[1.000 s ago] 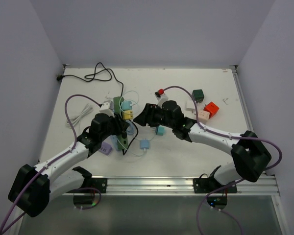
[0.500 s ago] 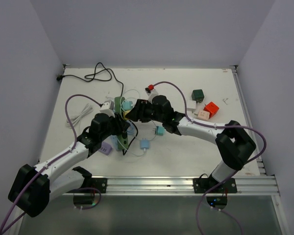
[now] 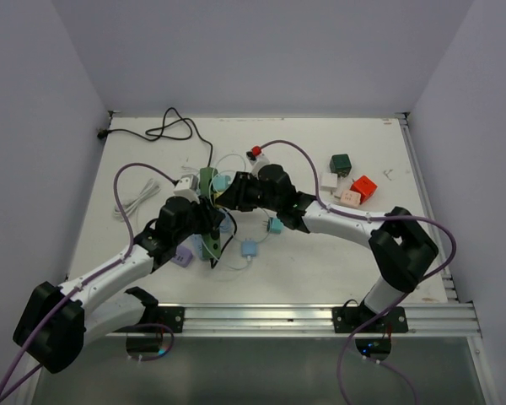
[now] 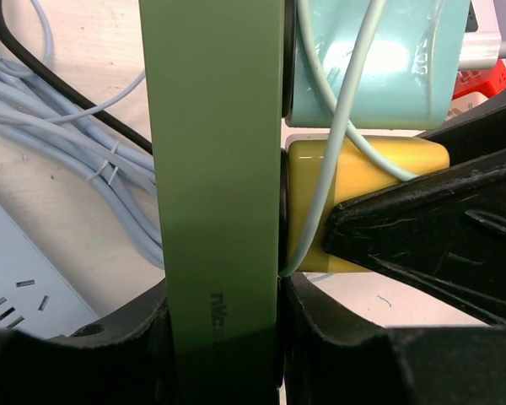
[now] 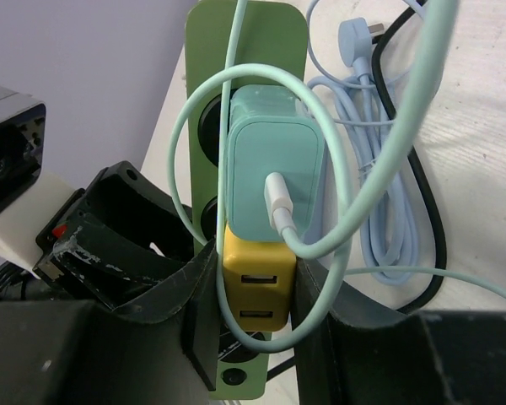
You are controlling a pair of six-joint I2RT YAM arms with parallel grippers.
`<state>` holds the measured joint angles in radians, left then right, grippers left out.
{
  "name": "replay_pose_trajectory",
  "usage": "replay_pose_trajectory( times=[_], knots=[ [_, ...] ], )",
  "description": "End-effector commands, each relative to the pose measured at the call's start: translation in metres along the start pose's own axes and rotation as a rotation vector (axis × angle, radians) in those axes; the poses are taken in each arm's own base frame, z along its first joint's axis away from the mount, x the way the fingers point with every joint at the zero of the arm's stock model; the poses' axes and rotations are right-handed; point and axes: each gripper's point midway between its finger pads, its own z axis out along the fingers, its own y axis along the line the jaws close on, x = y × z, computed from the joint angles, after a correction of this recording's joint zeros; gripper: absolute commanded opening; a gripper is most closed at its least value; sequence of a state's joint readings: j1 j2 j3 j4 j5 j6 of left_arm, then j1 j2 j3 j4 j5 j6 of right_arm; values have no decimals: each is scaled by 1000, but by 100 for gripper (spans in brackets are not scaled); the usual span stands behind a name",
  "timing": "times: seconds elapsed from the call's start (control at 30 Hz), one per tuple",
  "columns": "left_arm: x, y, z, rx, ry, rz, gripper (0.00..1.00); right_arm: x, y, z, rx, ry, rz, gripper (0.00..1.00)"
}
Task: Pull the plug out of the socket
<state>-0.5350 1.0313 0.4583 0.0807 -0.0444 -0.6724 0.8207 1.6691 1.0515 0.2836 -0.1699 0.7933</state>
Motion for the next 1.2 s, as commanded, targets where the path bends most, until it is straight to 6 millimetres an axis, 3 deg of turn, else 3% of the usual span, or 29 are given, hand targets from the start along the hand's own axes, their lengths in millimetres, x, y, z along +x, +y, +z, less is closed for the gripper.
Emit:
replay_pose_trajectory(
  times=[0.0, 0.2, 0.53, 0.57, 0.97, 1.17],
  knots=[
    [-15, 18, 4, -114, -74, -44, 0, -24, 13, -21, 4, -78, -44, 0],
    [1, 40, 8, -213, -22, -57, 0, -35, 12, -38, 17, -104, -59, 0],
    [-5, 64, 6, -269, -24, -88, 0, -46, -2, -56, 39, -139, -30, 0],
    [2, 70, 4, -296, 2, -88, 0, -48, -2, -56, 40, -142, -29, 0],
    [13, 75, 9, -277, 59, -113, 0, -55, 1, -66, 15, -172, -32, 0],
    [-2, 69, 10, -209, 21, -145, 0, -54, -4, -67, 14, -179, -19, 0]
  ],
)
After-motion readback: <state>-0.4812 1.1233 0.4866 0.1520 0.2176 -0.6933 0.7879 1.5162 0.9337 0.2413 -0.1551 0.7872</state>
